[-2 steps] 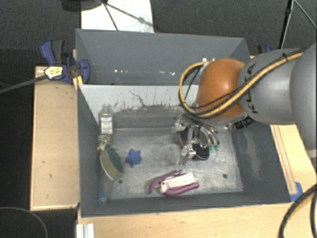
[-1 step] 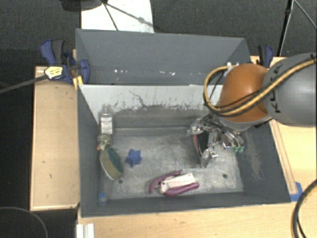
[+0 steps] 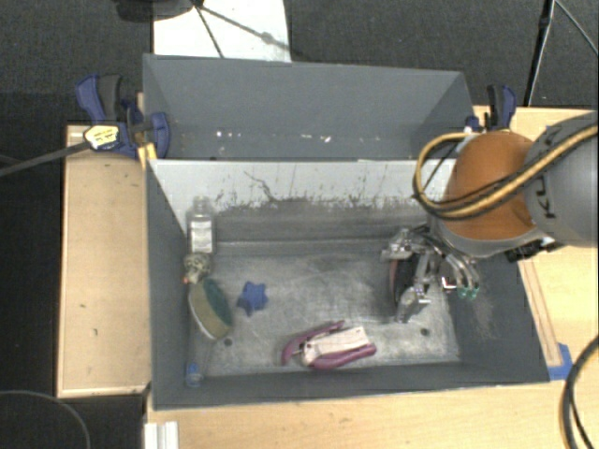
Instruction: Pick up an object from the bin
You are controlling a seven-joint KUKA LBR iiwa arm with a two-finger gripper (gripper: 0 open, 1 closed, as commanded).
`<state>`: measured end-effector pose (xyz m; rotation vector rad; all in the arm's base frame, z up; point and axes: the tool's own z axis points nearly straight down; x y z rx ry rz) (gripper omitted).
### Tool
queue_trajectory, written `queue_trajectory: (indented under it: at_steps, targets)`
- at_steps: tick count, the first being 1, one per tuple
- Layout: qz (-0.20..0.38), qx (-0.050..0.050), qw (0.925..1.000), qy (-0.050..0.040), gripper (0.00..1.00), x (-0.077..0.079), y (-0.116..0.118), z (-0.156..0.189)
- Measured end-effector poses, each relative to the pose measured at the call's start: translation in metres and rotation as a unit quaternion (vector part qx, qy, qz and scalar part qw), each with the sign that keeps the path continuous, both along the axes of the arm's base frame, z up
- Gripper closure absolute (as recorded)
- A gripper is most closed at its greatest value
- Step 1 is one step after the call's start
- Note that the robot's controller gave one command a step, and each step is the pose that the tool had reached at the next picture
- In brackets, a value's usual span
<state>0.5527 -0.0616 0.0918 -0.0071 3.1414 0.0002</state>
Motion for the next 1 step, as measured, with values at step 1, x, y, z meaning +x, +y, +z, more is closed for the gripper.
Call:
queue_trajectory:
  at_steps: [1]
  targets:
    - [-0.065, 0.002, 0.9979, -0.0029, 0.0, 0.0294, -0.0456, -0.0157]
